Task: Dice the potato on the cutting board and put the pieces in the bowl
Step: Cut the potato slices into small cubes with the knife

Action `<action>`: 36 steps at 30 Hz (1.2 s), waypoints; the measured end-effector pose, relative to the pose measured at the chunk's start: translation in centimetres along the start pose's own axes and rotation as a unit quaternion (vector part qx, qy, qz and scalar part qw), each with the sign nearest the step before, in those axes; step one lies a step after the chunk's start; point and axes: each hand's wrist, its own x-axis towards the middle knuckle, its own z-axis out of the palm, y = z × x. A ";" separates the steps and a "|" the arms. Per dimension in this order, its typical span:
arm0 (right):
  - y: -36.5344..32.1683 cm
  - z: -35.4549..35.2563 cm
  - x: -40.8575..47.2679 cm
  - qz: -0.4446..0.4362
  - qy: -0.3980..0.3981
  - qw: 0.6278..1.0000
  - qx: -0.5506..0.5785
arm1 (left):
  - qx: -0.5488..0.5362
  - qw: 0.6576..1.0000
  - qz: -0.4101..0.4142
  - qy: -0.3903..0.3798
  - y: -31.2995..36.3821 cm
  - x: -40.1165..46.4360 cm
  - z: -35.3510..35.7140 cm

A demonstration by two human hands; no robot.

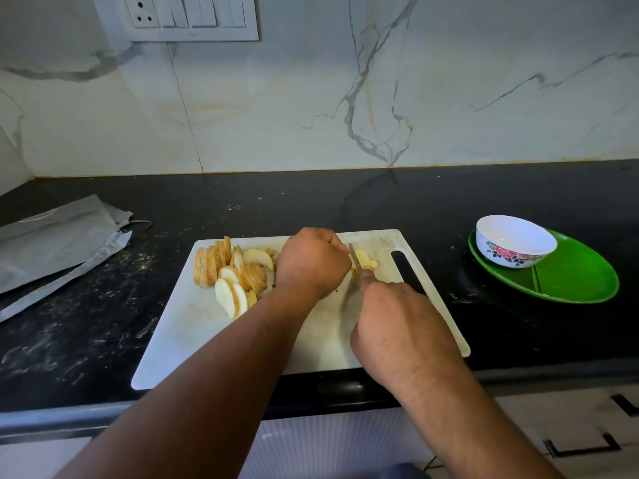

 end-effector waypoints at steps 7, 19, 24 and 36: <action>-0.5 -0.5 -1.4 0.014 -0.014 0.999 -0.027 | 0.009 1.000 0.004 0.004 0.1 -0.5 0.1; 0.0 -2.1 -5.6 0.017 -0.040 0.998 -0.034 | -0.020 1.000 0.008 0.002 -0.2 -1.2 -0.1; 0.1 -2.9 -5.1 0.025 0.003 0.999 -0.027 | -0.044 0.999 -0.003 0.007 -0.2 -1.2 -0.1; -1.1 -0.5 -0.9 0.005 0.057 0.998 -0.023 | -0.056 0.998 -0.018 0.006 0.2 -1.5 -0.8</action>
